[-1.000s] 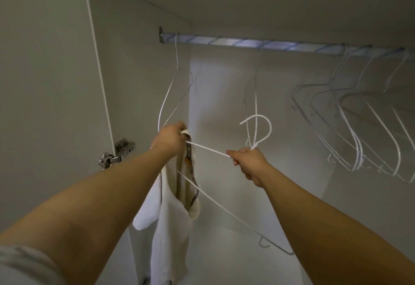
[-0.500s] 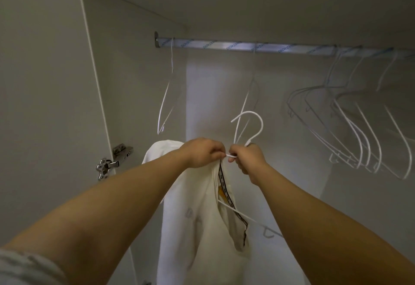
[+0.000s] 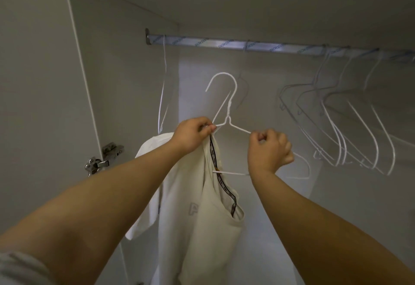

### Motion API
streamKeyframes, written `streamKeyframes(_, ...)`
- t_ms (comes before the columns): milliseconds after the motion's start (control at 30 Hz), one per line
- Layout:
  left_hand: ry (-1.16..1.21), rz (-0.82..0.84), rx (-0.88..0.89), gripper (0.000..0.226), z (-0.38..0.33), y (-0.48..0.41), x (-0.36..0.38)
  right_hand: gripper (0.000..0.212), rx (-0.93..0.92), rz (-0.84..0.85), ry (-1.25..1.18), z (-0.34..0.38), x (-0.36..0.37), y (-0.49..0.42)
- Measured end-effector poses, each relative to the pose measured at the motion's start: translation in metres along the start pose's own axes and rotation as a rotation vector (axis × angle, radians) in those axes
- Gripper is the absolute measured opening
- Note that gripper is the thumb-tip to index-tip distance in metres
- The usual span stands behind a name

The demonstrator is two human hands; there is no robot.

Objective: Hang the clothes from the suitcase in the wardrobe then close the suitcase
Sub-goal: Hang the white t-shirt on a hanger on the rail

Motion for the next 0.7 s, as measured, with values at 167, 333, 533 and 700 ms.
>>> streamKeyframes(167,0.072,-0.06,-0.057,0.023,-0.001,-0.006,-0.01,0.047,-0.088,0.17,-0.017,-0.024,-0.009,0.0)
streamKeyframes(333,0.174,-0.076,-0.033,0.017,-0.014,-0.014,-0.013,0.021,0.101,0.836,0.16,-0.044,0.009,0.017)
streamKeyframes(533,0.29,-0.129,0.025,0.027,-0.037,-0.026,-0.042,0.032,0.163,1.016,0.241,-0.04,0.022,0.028)
streamKeyframes(700,0.318,-0.13,0.092,0.028,-0.05,-0.033,-0.068,0.04,0.332,1.0,0.141,-0.027,0.032,0.025)
Point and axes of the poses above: each hand's wrist, its own y-axis away from the middle knuckle, its own x-axis out of the palm, z = x × y, the point moved 2 cm from there along -y, towards the middle knuckle, and after that the axes turned 5 degrees about -z, right-handed, at the moved point
